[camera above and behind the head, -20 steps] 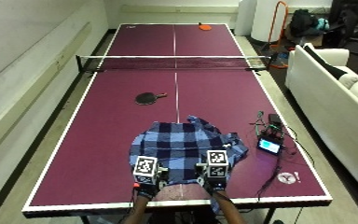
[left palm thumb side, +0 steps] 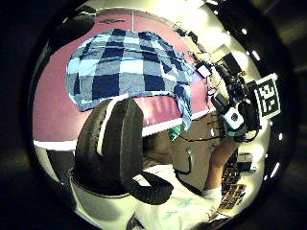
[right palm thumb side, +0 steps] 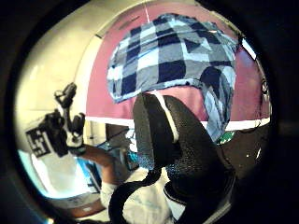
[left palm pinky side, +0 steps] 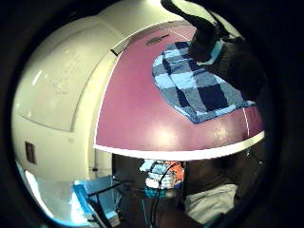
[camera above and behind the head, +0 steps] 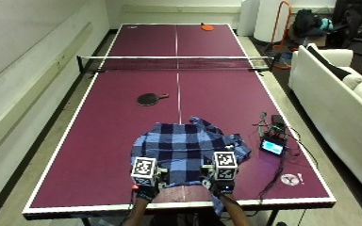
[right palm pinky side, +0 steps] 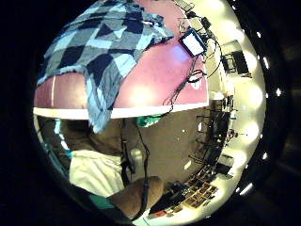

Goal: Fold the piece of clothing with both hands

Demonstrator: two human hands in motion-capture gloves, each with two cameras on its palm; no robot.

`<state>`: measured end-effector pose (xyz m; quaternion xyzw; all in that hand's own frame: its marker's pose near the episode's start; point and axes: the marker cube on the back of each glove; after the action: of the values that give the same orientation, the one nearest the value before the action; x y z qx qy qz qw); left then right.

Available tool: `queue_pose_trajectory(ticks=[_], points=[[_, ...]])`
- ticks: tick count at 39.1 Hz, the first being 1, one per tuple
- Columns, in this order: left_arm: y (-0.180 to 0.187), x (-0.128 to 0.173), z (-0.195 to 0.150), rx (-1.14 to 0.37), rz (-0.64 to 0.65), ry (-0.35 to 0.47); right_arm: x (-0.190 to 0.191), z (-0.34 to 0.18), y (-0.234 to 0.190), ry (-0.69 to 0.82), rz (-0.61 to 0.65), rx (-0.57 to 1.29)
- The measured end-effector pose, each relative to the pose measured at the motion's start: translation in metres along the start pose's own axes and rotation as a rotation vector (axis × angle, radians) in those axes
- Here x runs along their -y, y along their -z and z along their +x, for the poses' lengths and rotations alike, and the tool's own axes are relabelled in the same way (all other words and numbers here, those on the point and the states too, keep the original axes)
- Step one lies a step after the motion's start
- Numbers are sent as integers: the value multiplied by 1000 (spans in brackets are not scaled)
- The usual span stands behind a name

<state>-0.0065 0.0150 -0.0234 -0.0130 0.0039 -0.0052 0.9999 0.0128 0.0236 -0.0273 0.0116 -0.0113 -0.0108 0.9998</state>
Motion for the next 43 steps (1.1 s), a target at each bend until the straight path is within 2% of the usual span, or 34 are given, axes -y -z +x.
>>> queue_pose_trajectory(ticks=[7,14,23,29,33,35,39,43], points=[[-13,5,3,8,-30,-6,-6,9,-5,35,1,-8],[-25,2,8,28,-78,-4,-3,22,-27,16,-16,7],[-68,9,6,64,-150,14,23,44,-87,-31,-94,8],[-110,18,-5,76,-222,31,33,51,-117,-49,-160,-1],[-127,18,-12,86,-272,44,30,49,-120,-37,-160,-20],[-120,13,-12,87,-277,48,18,44,-106,-27,-143,-23],[-78,-7,-8,112,-269,69,-3,35,-81,-10,-127,32],[-94,-2,-15,108,-250,78,-5,36,-85,7,-133,88]])
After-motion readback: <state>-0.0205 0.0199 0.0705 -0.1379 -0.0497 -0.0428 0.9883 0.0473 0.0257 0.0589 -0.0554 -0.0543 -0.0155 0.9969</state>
